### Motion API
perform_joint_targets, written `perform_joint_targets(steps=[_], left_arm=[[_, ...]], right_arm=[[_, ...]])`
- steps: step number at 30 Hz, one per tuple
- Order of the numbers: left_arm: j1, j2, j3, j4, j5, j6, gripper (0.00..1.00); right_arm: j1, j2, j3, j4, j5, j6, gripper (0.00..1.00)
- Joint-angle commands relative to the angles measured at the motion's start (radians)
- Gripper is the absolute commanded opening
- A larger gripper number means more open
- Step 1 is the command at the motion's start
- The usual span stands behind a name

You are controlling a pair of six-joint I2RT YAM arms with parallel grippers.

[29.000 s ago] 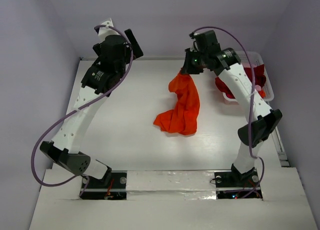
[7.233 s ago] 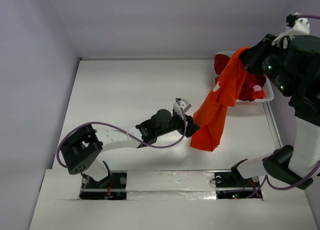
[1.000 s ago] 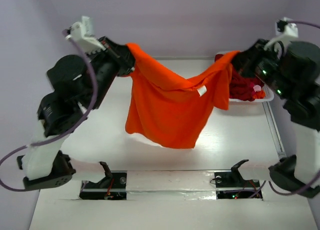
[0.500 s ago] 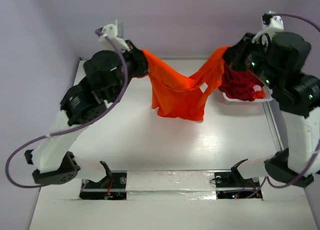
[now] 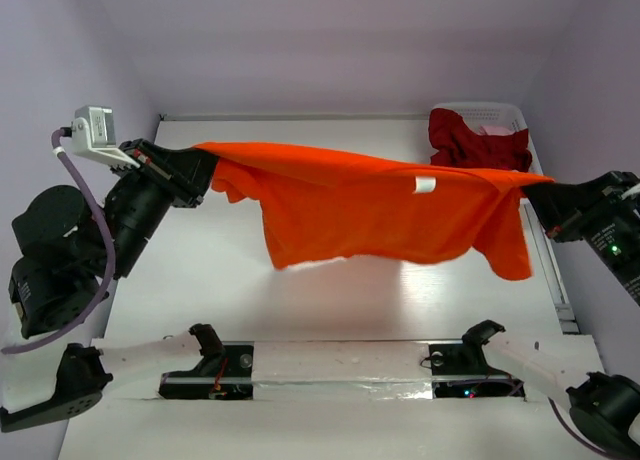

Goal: Fold and stack the t-shirts
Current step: Flatten out the tshirt

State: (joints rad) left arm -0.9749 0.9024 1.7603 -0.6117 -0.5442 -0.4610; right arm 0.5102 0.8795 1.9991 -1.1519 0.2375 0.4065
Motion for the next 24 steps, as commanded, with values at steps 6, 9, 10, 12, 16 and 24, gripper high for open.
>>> perform_joint_targets(steps=[6, 9, 10, 12, 16, 24], left_arm=[[0.008, 0.042, 0.120, -0.054, -0.023, -0.001, 0.00], [0.008, 0.169, 0.197, -0.083, -0.036, -0.004, 0.00], [0.008, 0.205, 0.258, -0.086, -0.046, -0.002, 0.00], [0.018, 0.324, 0.329, -0.097, -0.066, -0.002, 0.00], [0.175, 0.519, 0.513, -0.083, 0.053, 0.024, 0.00], [0.321, 0.633, 0.208, 0.192, 0.029, -0.010, 0.00]], right_arm=[[-0.009, 0.051, 0.010, -0.028, 0.082, -0.003, 0.00], [-0.009, 0.194, 0.127, -0.002, 0.056, -0.023, 0.00], [-0.009, 0.231, 0.160, 0.010, 0.048, -0.035, 0.00], [-0.009, 0.314, 0.278, 0.043, 0.028, -0.047, 0.00], [-0.009, 0.568, 0.513, 0.055, 0.031, -0.023, 0.00], [-0.009, 0.825, 0.407, 0.351, 0.040, 0.017, 0.00]])
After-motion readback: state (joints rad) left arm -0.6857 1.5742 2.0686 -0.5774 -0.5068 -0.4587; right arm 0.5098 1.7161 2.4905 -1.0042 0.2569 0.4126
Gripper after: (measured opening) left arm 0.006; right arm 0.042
